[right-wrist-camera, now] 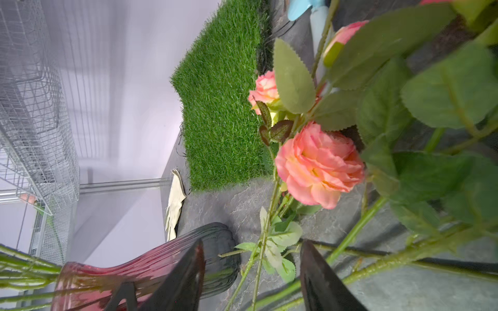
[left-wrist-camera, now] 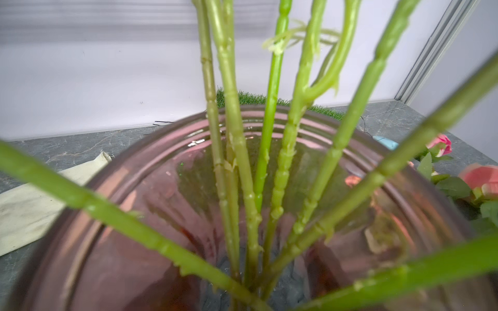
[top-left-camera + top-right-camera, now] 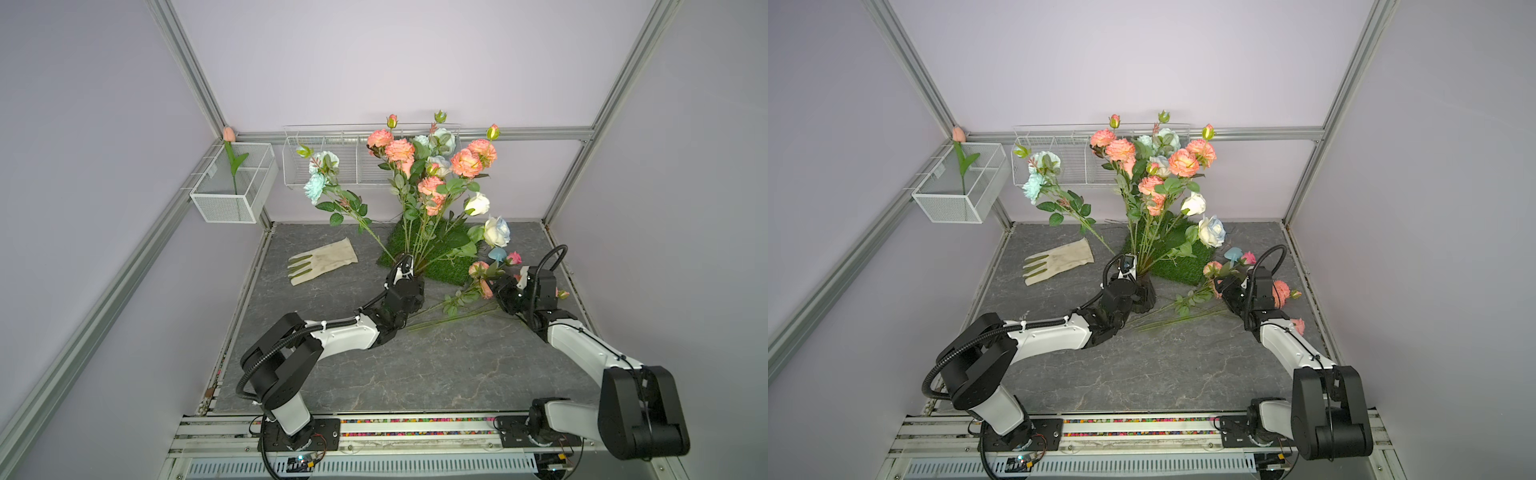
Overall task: Pick out pink flowers from the vase
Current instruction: Place the flower at the center of the board.
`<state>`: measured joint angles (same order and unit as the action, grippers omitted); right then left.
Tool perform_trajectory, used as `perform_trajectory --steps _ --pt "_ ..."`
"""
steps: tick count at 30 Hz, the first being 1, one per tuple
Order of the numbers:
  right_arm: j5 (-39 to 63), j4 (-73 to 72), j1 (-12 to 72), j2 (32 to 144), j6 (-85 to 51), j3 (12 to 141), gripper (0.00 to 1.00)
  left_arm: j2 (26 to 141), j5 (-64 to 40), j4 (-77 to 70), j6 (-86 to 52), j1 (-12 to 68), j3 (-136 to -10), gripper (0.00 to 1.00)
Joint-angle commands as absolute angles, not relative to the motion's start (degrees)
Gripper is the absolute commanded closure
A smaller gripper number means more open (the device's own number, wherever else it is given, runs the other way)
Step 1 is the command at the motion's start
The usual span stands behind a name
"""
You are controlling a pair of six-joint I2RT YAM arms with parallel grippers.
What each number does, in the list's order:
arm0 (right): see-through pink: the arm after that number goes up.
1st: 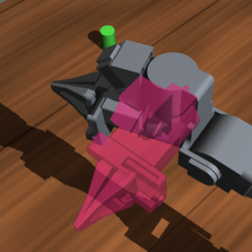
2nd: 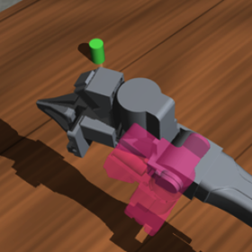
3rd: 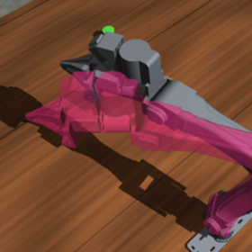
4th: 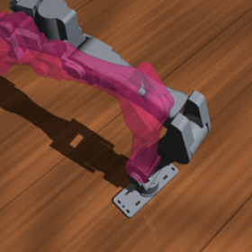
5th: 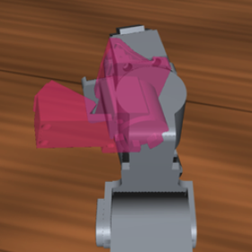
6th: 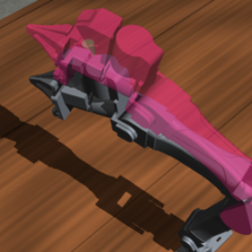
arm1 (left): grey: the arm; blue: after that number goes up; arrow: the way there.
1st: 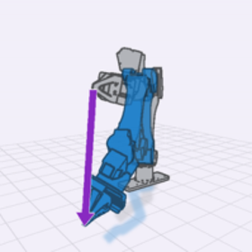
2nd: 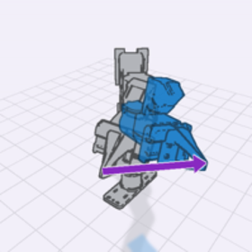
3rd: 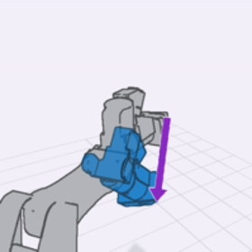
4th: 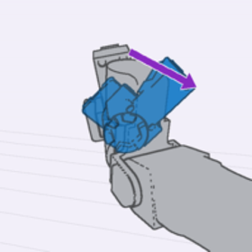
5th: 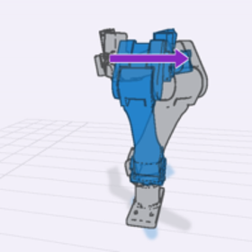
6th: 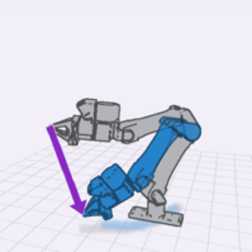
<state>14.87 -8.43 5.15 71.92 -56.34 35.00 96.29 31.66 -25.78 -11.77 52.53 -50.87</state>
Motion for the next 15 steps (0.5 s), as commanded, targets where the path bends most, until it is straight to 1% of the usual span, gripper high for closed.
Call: perform_trajectory --steps 1,3,6,10,15 --pt "14.6 -9.3 8.2 68.1 -49.7 37.2 0.44 98.1 28.5 -15.7 -15.4 53.3 -47.9 1.00" --pt "16.6 -9.8 11.0 67.6 -44.1 39.7 0.45 98.2 28.4 -15.8 -15.1 53.3 -47.9 1.00" --pt "22.5 -13.7 14.3 69.0 -39.8 43.8 0.46 98.3 28.0 -16.0 -14.7 53.3 -48.1 1.00" --pt "28.6 -18.2 15.1 74.8 -39.3 49.9 0.48 98.5 27.5 -16.4 -14.6 53.4 -48.0 1.00" --pt "35.5 -26.1 15.4 85.2 -42.6 59.6 0.50 98.7 27.1 -16.3 -14.6 53.6 -48.4 1.00"
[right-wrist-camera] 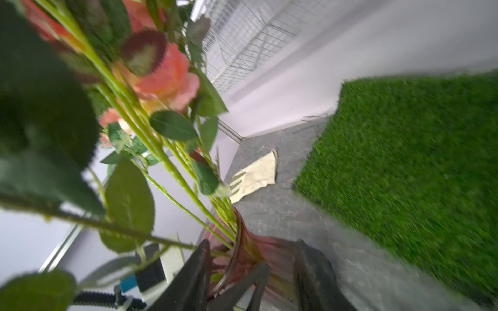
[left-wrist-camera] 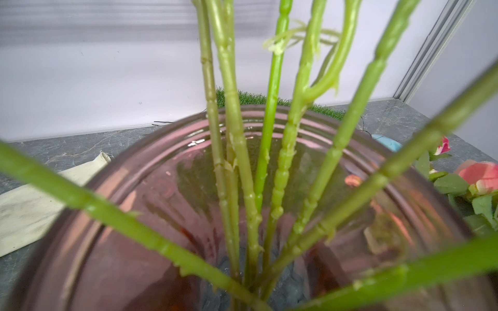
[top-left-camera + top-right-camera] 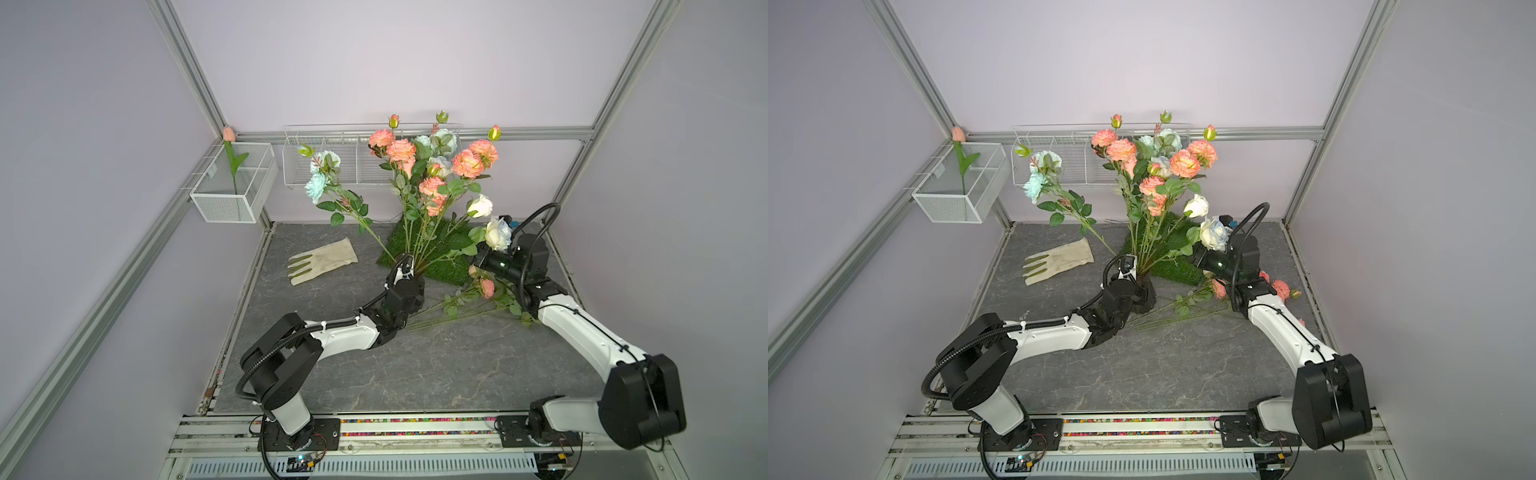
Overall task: Pick out pink flowers from the vase
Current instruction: Place the flower at the center of the board, then pick up the flower from the vase.
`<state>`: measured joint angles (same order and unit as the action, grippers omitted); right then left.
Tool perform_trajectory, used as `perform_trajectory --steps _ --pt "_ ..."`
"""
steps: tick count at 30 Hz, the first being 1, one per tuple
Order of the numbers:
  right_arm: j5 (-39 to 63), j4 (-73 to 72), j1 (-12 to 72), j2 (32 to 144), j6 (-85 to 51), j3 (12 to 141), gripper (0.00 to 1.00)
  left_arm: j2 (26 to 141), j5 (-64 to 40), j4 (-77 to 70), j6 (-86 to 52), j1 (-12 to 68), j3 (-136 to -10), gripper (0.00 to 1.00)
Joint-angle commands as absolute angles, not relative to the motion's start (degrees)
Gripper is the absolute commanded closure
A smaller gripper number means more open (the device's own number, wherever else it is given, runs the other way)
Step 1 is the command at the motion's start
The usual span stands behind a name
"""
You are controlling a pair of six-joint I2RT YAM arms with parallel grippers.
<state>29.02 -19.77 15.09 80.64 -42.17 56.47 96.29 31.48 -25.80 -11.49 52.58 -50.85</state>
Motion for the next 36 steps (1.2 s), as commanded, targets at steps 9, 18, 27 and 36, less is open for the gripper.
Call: perform_trajectory --steps 9,18,27,36 --pt "42.0 -29.3 22.3 88.9 -40.4 63.7 0.51 98.4 27.1 -16.0 -14.4 53.8 -48.3 1.00" --pt "35.1 -18.6 24.6 90.2 -34.1 67.6 0.55 99.5 27.2 -16.9 -14.9 53.7 -48.3 1.00" --pt "31.6 -18.5 21.4 90.4 -34.1 67.9 0.80 98.5 27.9 -16.7 -14.8 53.7 -47.3 1.00" --pt "36.4 -28.0 16.4 86.5 -40.9 63.1 0.93 98.7 28.1 -17.1 -15.0 53.7 -47.5 1.00"
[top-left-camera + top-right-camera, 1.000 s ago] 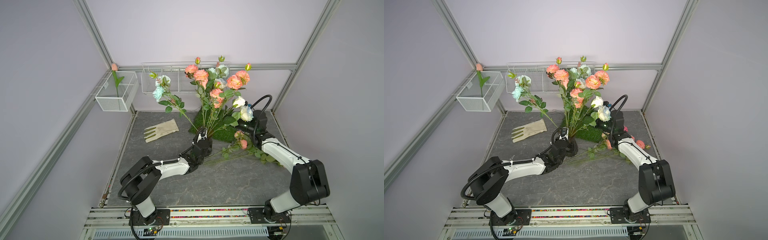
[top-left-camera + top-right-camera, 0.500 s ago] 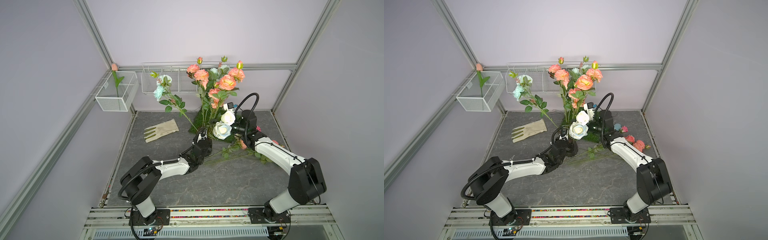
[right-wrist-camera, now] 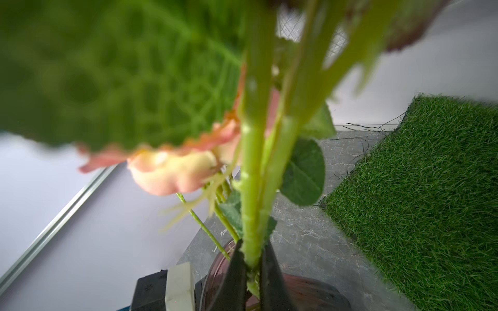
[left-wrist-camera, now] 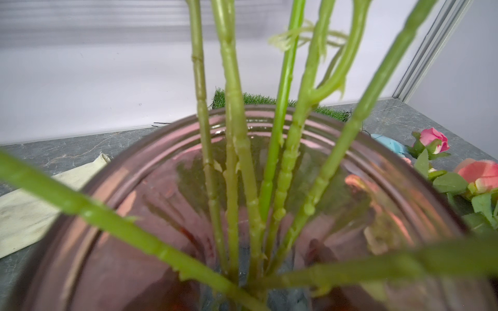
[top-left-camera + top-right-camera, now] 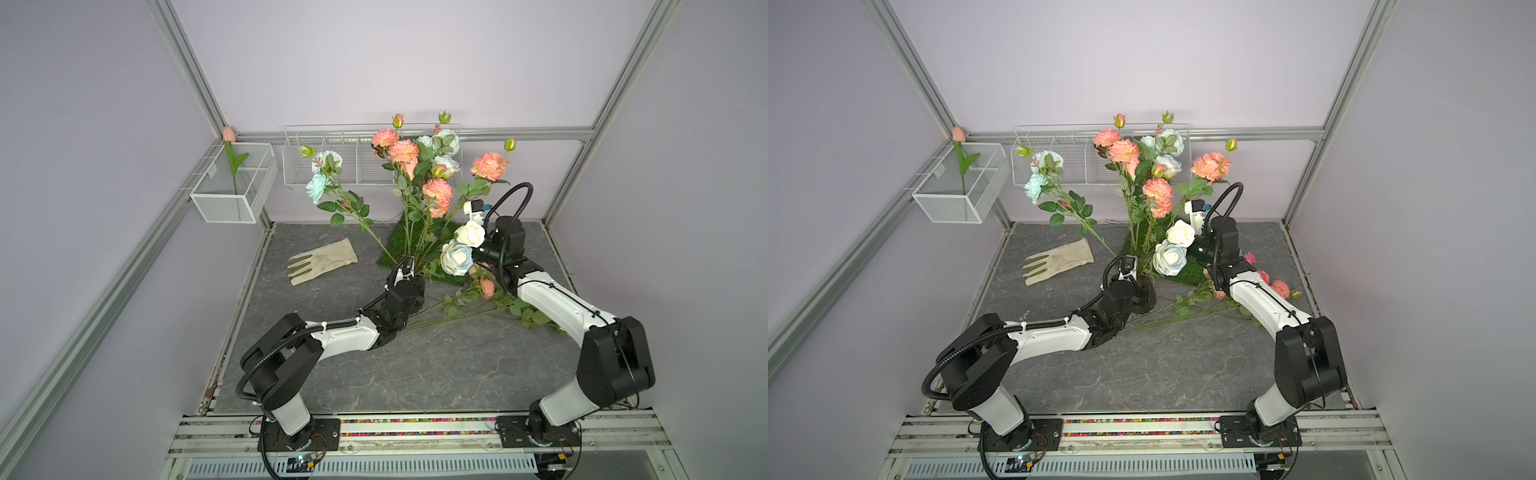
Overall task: Pick out pink flowers from the vase
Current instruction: Pick up the flower from the vase, then place the flower at the center of the board.
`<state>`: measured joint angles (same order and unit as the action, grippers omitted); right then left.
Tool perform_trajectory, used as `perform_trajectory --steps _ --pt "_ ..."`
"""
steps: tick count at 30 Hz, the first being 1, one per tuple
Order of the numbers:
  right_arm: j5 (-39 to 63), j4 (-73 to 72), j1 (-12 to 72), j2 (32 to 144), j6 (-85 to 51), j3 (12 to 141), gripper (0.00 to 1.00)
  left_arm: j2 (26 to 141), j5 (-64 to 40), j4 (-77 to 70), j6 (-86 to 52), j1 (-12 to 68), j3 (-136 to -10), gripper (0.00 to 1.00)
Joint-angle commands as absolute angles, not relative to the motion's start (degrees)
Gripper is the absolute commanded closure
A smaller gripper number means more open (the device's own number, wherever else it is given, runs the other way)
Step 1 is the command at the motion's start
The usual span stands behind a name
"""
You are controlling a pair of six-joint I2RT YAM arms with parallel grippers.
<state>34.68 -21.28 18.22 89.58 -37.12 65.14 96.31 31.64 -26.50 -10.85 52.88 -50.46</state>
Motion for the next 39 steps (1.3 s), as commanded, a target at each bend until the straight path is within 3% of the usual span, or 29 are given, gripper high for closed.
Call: perform_trajectory --steps 1,6,18,27,33,39 --pt "37.0 -29.2 15.9 85.8 -41.9 62.3 0.93 98.7 28.0 -17.1 -15.1 53.7 -47.5 1.00" --pt "37.1 -26.8 14.0 80.7 -41.3 60.3 0.94 98.7 28.2 -17.1 -15.1 53.7 -47.5 1.00" --pt "32.0 -3.5 4.7 61.6 -32.5 57.2 0.94 98.5 28.7 -16.8 -14.7 53.7 -47.8 1.00" --pt "13.1 16.8 -7.1 47.4 -29.0 54.3 0.94 98.0 28.8 -16.3 -14.7 53.7 -47.9 1.00" --pt "20.1 12.0 -7.4 47.1 -37.2 47.0 0.94 98.4 28.7 -15.9 -14.3 53.7 -48.6 1.00" --pt "30.0 -5.8 -7.0 49.7 -53.5 35.9 0.94 98.6 28.4 -15.7 -14.3 53.7 -49.0 1.00"
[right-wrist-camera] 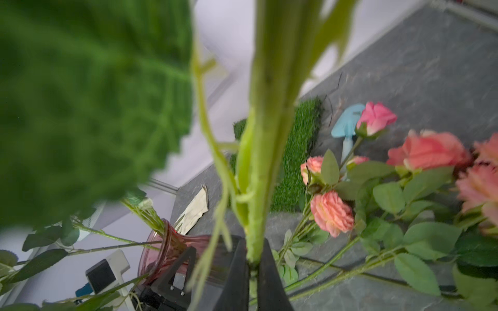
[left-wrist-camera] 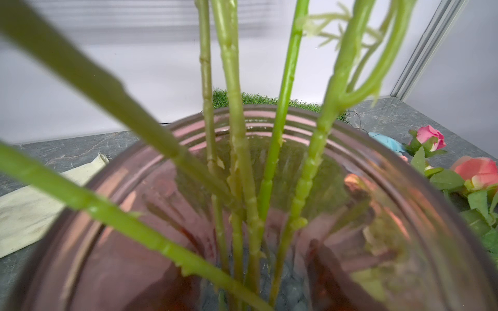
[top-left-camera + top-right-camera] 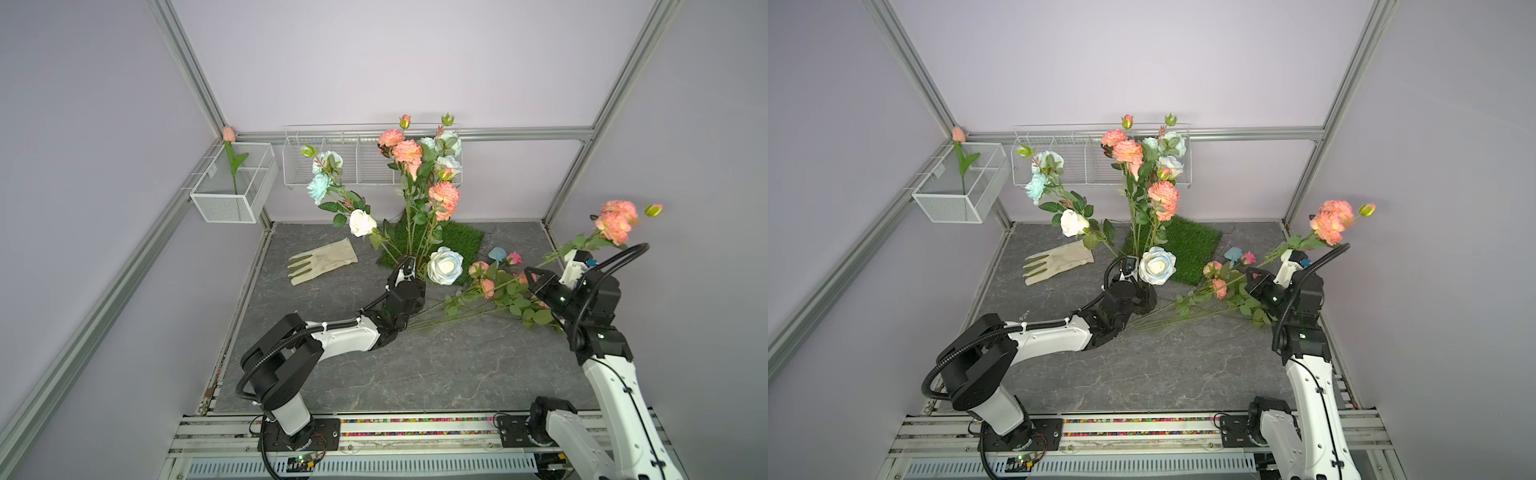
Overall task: Pick out pink flowers from the vase
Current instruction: Place the flower at the center of the board.
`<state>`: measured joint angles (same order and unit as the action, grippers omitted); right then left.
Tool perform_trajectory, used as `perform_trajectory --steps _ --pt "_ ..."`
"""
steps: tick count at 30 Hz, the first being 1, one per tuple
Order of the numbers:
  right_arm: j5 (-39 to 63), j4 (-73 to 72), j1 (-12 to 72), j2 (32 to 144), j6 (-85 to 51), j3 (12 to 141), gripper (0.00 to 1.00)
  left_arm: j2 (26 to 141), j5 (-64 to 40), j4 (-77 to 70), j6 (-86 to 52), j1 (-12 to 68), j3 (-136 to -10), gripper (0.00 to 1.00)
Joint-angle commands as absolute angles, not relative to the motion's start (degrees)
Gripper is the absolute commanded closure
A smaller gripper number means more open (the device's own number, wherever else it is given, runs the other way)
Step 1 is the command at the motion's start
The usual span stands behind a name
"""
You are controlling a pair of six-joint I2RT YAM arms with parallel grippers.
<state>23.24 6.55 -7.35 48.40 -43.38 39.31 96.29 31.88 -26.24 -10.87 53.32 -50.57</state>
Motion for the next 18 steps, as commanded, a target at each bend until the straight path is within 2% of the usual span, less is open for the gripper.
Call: perform_trajectory --steps 1,8,11,12,14,15,18 --pt "30.4 -8.0 -6.4 50.6 -55.8 34.3 0.94 98.6 28.5 -15.7 -14.2 53.7 -49.1 1.00" --pt "25.9 -10.3 3.7 63.0 -56.0 32.2 0.91 98.7 28.5 -15.7 -14.5 53.7 -49.2 1.00" --pt "21.8 -13.5 6.3 69.2 -58.7 31.1 0.87 98.7 28.5 -15.4 -14.5 53.7 -49.3 1.00" --pt "20.5 -14.6 6.5 70.9 -59.8 30.8 0.81 98.7 28.6 -15.4 -14.5 53.7 -49.3 1.00" --pt "19.7 -16.6 6.7 73.0 -61.2 30.6 0.56 98.6 28.5 -15.3 -14.4 53.7 -49.2 1.00" --pt "19.8 -16.1 6.9 73.6 -61.0 31.3 0.50 98.5 28.4 -15.3 -14.2 53.7 -49.2 1.00" --pt "19.7 -11.6 8.4 73.2 -57.3 34.7 0.44 98.4 27.9 -15.2 -13.7 53.7 -49.1 1.00"
